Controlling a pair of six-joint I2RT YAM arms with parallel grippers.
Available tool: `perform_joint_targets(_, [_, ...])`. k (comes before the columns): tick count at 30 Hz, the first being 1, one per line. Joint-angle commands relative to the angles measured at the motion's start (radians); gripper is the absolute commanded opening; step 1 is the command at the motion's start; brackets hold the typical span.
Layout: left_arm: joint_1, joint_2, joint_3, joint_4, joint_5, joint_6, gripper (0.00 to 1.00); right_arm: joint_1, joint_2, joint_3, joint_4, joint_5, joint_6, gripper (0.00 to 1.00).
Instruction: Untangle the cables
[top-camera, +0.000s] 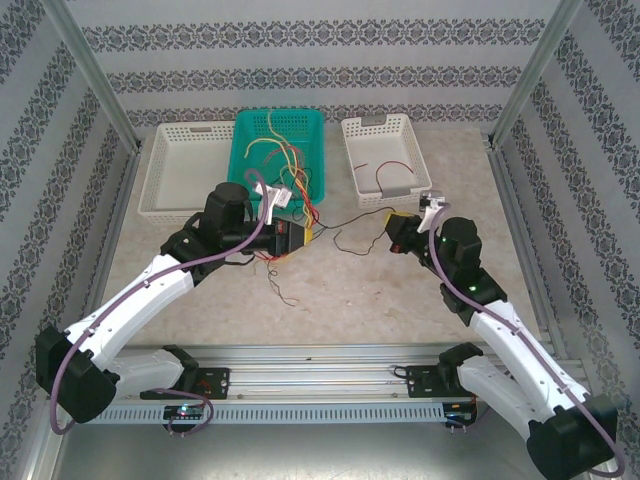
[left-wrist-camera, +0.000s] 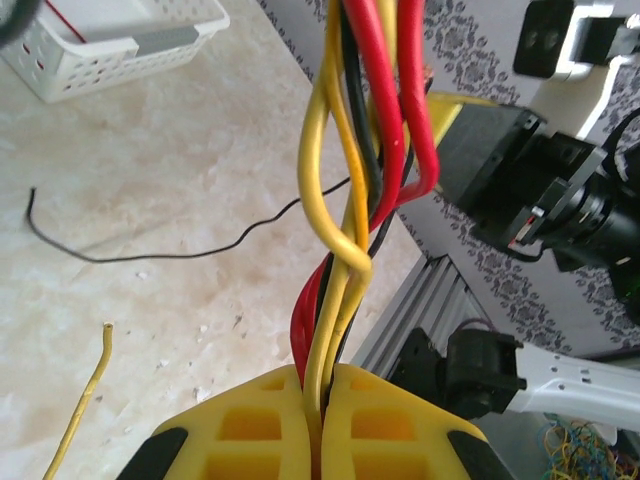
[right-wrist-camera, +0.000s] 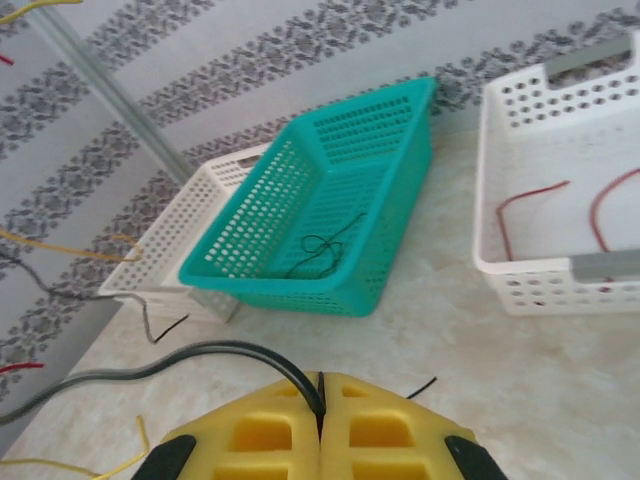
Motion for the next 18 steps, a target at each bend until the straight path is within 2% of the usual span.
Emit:
perform_joint_targets(1, [0.011, -0.021, 0.033, -0.114, 0.013, 0.079, 0.0, -0.042, -0.044, 0.059, -0.101, 0.124, -0.008, 0.0])
perform_joint_targets(7, [0.02, -0.085, 0.029, -0.206, -0.092, 0.133, 0.0, -0.162, -0.078, 0.122, -0.246, 0.256, 0.024, 0.0])
perform_joint_targets(9, [0.025, -0.108, 0.024, -0.218, -0.126, 0.143, 0.0, -0.218, -0.078, 0.14, -0.275, 0.257, 0.042, 0.0])
perform_joint_targets(13, [0.031, -0.145, 0.019, -0.238, -0.216, 0.162, 0.0, -0.286, -0.057, 0.182, -0.268, 0.135, 0.092, 0.0])
perform_joint_targets(16, [0.031, -0.18, 0.008, -0.229, -0.318, 0.17, 0.0, -0.257, -0.009, 0.257, -0.245, 0.017, 0.102, 0.0])
perform_joint_targets(18, [0.038, -0.208, -0.009, -0.211, -0.379, 0.174, 0.0, -0.197, 0.032, 0.319, -0.231, -0.019, 0.099, 0.0])
